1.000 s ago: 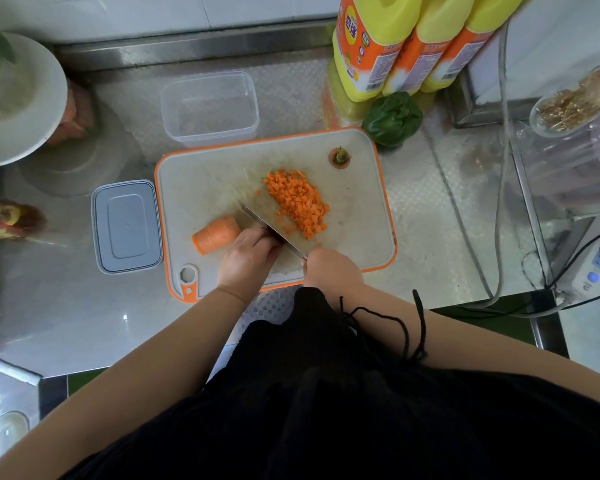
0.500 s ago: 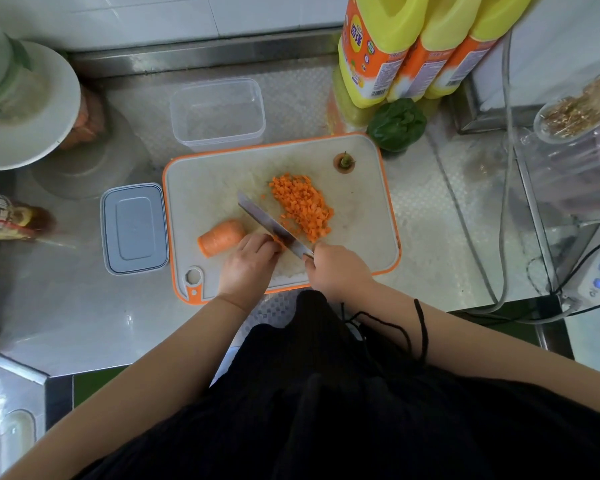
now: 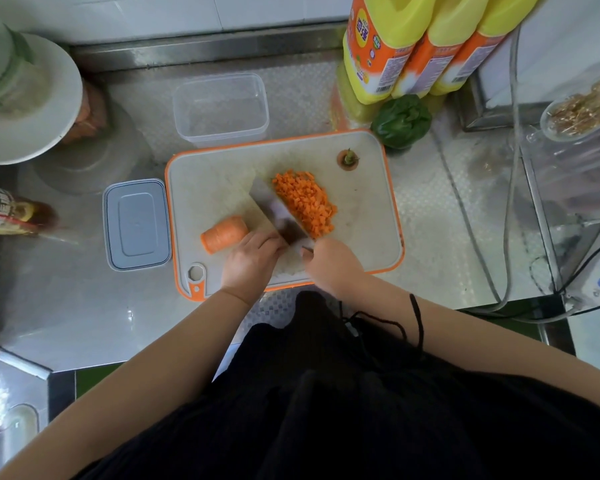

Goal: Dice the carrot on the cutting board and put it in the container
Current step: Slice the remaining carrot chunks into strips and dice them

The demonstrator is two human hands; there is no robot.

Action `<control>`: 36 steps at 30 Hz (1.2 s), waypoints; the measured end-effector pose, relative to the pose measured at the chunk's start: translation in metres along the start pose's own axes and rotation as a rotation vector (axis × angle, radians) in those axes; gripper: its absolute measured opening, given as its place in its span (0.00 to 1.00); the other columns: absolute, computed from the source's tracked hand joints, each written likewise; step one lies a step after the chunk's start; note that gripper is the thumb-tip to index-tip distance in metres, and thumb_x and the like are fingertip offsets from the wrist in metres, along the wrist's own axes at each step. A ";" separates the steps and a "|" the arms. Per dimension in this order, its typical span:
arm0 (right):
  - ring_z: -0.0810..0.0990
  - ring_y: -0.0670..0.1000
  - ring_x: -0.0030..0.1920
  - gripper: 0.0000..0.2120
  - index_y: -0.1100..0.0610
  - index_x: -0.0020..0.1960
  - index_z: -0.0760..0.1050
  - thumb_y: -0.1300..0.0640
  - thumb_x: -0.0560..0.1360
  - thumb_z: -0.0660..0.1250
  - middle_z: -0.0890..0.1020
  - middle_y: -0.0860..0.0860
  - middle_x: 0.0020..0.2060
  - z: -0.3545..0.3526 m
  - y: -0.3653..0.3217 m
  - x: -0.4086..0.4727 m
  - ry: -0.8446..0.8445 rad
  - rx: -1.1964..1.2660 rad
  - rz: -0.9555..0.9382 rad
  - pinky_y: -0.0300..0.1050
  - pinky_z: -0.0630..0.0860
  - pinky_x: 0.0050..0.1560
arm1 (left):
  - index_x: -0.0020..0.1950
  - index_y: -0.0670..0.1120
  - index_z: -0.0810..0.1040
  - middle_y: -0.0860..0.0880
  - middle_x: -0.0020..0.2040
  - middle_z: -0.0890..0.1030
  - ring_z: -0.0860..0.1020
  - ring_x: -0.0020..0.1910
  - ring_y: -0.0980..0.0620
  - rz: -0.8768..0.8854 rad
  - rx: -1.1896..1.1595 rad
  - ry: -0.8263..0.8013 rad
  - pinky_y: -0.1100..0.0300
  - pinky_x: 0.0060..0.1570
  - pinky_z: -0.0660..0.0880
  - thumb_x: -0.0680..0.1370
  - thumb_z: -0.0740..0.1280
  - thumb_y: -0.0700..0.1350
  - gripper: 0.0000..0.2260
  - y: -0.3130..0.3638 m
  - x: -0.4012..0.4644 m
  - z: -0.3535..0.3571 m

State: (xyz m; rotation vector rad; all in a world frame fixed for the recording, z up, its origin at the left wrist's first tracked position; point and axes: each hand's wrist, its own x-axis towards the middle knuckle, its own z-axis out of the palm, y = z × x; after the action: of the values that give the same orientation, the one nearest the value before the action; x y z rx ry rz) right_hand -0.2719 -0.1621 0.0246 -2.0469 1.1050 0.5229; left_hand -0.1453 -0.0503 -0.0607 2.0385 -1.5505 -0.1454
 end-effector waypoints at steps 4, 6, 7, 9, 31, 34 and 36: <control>0.72 0.53 0.35 0.17 0.55 0.36 0.65 0.49 0.81 0.57 0.69 0.49 0.30 -0.007 0.008 0.002 0.026 0.029 -0.021 0.43 0.61 0.32 | 0.43 0.42 0.84 0.47 0.44 0.82 0.78 0.42 0.49 0.019 0.024 0.063 0.60 0.43 0.75 0.78 0.66 0.42 0.08 0.007 -0.003 -0.008; 0.70 0.53 0.35 0.18 0.55 0.35 0.63 0.50 0.82 0.55 0.67 0.49 0.29 -0.006 0.006 -0.004 0.041 -0.053 -0.056 0.45 0.63 0.35 | 0.44 0.42 0.84 0.46 0.43 0.81 0.78 0.39 0.47 0.018 0.042 0.085 0.57 0.38 0.76 0.78 0.66 0.41 0.08 0.008 -0.007 -0.012; 0.70 0.53 0.35 0.17 0.56 0.37 0.64 0.50 0.82 0.55 0.67 0.49 0.30 -0.006 0.005 -0.006 0.039 -0.096 -0.076 0.45 0.63 0.35 | 0.44 0.42 0.83 0.46 0.43 0.81 0.78 0.38 0.46 0.020 0.052 0.088 0.56 0.35 0.76 0.78 0.67 0.41 0.07 0.008 -0.009 -0.013; 0.72 0.54 0.36 0.15 0.57 0.41 0.66 0.50 0.82 0.54 0.68 0.49 0.31 -0.004 0.001 -0.010 0.024 -0.155 -0.109 0.46 0.67 0.35 | 0.44 0.42 0.83 0.46 0.42 0.80 0.77 0.37 0.45 0.020 0.072 0.078 0.54 0.32 0.76 0.77 0.67 0.40 0.06 0.007 -0.011 -0.014; 0.73 0.55 0.36 0.13 0.57 0.44 0.69 0.49 0.81 0.58 0.72 0.50 0.32 -0.001 -0.003 0.011 0.006 0.031 -0.064 0.46 0.67 0.36 | 0.43 0.42 0.83 0.47 0.43 0.81 0.79 0.39 0.47 -0.009 0.066 0.080 0.56 0.34 0.77 0.77 0.65 0.41 0.08 0.003 -0.007 -0.016; 0.73 0.54 0.36 0.12 0.57 0.43 0.68 0.51 0.81 0.56 0.70 0.49 0.31 0.001 -0.001 0.002 0.016 -0.051 -0.088 0.47 0.68 0.35 | 0.43 0.42 0.82 0.46 0.41 0.79 0.78 0.38 0.45 -0.032 0.090 0.060 0.52 0.31 0.77 0.78 0.65 0.41 0.08 0.002 -0.013 -0.016; 0.73 0.54 0.36 0.12 0.57 0.43 0.68 0.51 0.82 0.55 0.70 0.49 0.32 0.003 -0.002 -0.002 0.010 -0.112 -0.099 0.48 0.70 0.36 | 0.42 0.42 0.82 0.46 0.40 0.79 0.77 0.37 0.45 -0.033 0.120 0.047 0.51 0.30 0.76 0.78 0.64 0.42 0.09 0.002 -0.013 -0.014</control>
State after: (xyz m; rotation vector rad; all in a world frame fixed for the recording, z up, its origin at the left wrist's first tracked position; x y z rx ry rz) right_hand -0.2715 -0.1583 0.0245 -2.1910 0.9945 0.5363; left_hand -0.1452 -0.0335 -0.0512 2.1451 -1.5309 -0.0165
